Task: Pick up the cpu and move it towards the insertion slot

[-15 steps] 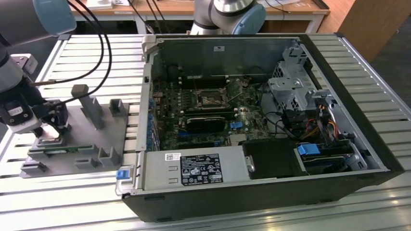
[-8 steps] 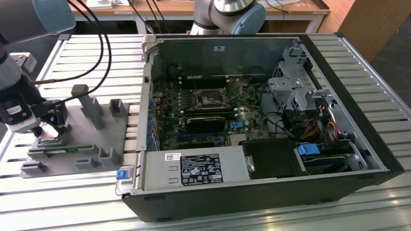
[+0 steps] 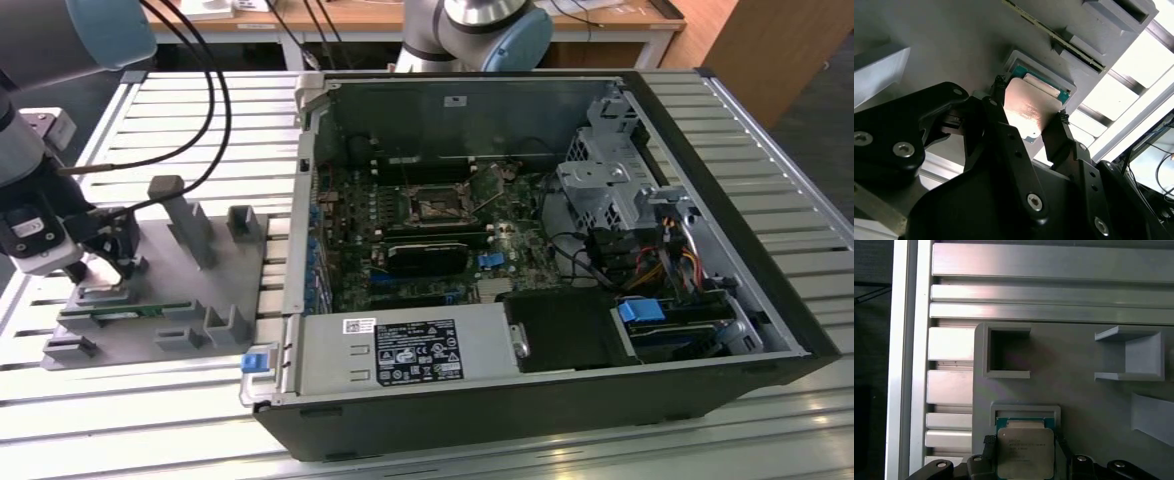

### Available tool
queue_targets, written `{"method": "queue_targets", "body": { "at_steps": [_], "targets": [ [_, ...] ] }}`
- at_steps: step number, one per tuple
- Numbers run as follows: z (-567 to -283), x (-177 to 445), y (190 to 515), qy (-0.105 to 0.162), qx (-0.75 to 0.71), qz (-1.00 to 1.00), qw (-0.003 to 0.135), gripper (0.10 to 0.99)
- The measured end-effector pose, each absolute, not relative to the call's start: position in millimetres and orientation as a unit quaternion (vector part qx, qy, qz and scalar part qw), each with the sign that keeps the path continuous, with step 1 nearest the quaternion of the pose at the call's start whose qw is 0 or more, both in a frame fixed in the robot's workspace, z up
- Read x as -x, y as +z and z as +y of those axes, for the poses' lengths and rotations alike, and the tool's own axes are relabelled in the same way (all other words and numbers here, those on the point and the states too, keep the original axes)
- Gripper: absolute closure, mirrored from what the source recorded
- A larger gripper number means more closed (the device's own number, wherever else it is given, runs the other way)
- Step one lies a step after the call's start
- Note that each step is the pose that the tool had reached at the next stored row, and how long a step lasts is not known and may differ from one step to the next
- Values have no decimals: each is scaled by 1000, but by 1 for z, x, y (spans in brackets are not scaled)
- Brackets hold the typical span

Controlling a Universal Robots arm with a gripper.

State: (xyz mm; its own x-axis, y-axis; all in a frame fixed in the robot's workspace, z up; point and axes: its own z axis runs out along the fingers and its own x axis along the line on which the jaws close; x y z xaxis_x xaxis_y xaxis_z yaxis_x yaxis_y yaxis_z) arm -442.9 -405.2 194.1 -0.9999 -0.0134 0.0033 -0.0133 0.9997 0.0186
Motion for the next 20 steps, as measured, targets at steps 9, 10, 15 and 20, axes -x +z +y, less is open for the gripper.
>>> {"method": "queue_targets", "body": {
  "at_steps": [9, 10, 15, 20],
  "targets": [
    [-405, 443, 198, -8, -7, -1000, 2, 541],
    [-405, 443, 199, -8, -7, -1000, 2, 541],
    [-405, 443, 201, -7, -7, -1000, 2, 541],
    [-405, 443, 203, -6, -7, -1000, 2, 541]
  ]
}}
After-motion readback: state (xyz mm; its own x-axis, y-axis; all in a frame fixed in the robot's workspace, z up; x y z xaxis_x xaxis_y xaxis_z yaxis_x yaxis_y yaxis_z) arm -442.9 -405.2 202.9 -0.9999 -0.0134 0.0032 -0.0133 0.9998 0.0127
